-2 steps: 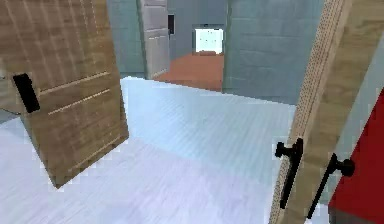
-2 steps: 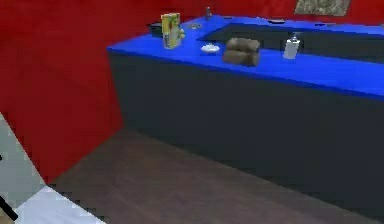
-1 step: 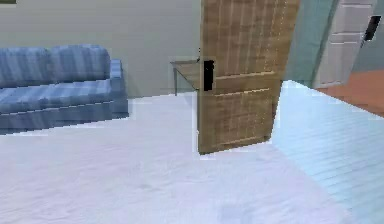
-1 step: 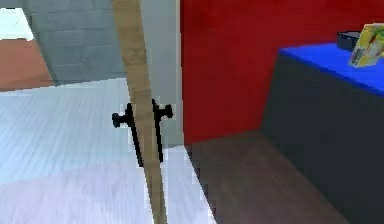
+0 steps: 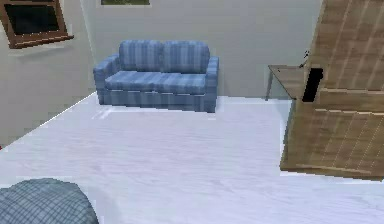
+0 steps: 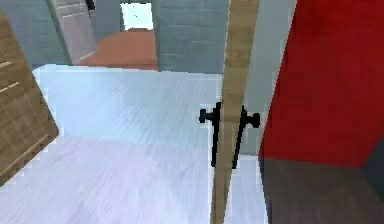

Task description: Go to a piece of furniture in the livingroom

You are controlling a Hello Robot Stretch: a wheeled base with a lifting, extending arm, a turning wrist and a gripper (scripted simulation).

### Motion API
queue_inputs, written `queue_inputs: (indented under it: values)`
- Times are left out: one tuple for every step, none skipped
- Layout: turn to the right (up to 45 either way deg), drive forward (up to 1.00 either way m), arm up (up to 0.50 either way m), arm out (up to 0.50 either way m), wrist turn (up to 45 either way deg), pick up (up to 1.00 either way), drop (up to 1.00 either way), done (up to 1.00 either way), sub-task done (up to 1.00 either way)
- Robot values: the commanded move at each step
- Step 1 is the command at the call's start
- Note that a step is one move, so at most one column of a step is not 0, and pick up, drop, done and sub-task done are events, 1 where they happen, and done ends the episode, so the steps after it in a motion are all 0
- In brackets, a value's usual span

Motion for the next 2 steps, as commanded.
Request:
queue_inputs:
  values:
    - [0.0, 0.95, 0.0, 0.0, 0.0, 0.0, 0.0, 0.0, 0.0]
    - [-45.0, 0.0, 0.0, 0.0, 0.0, 0.0, 0.0, 0.0, 0.0]
